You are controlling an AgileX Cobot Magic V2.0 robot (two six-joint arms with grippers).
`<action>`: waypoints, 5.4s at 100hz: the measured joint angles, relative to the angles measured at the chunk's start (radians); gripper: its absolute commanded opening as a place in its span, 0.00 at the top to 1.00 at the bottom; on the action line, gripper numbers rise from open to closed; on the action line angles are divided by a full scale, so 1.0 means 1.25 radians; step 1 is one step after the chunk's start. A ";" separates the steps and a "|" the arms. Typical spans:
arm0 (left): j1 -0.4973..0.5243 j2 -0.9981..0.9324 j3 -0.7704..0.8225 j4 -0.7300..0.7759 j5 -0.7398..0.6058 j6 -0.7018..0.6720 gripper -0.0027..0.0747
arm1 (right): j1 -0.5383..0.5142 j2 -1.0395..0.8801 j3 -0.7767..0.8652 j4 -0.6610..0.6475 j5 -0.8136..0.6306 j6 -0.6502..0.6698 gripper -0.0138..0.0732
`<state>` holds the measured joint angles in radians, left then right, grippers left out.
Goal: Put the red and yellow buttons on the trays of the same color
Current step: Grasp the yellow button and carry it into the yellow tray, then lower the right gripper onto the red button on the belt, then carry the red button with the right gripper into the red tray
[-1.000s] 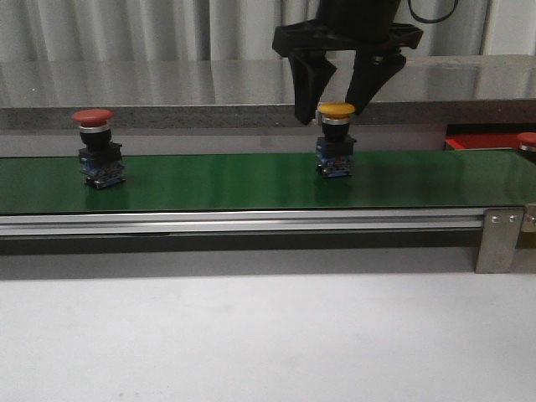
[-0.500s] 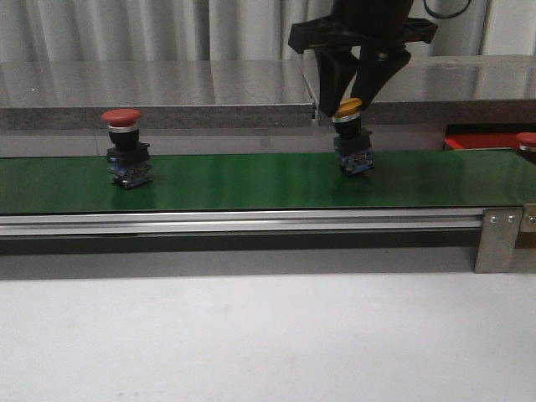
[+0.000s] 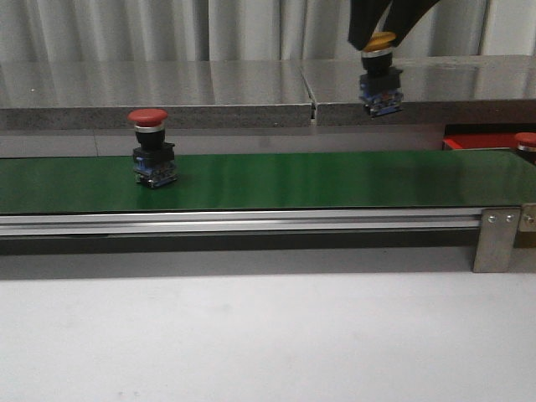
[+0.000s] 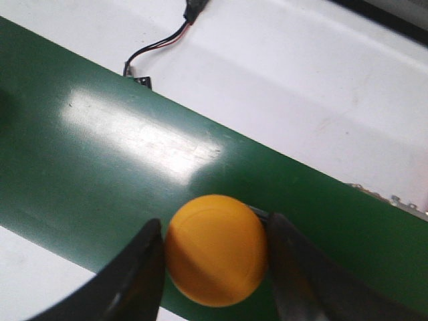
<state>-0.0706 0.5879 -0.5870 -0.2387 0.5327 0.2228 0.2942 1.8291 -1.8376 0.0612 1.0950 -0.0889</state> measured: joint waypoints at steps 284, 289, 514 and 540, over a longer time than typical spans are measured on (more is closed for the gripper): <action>0.000 0.000 0.000 -0.001 0.000 0.000 0.99 | -0.104 -0.195 0.354 0.064 -0.036 -0.057 0.24; 0.000 0.000 0.000 -0.001 0.000 0.000 0.99 | -0.087 -0.170 0.325 0.064 -0.022 -0.070 0.24; 0.000 0.000 0.000 -0.001 0.000 0.000 0.99 | -0.406 0.032 0.098 0.022 -0.053 0.029 0.73; 0.000 0.000 0.000 -0.001 0.000 0.000 0.99 | -0.413 0.099 0.102 0.022 -0.102 0.036 0.73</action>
<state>-0.0706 0.5879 -0.5870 -0.2394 0.5327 0.2228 -0.2222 1.9534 -1.7104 0.0887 0.9674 -0.0438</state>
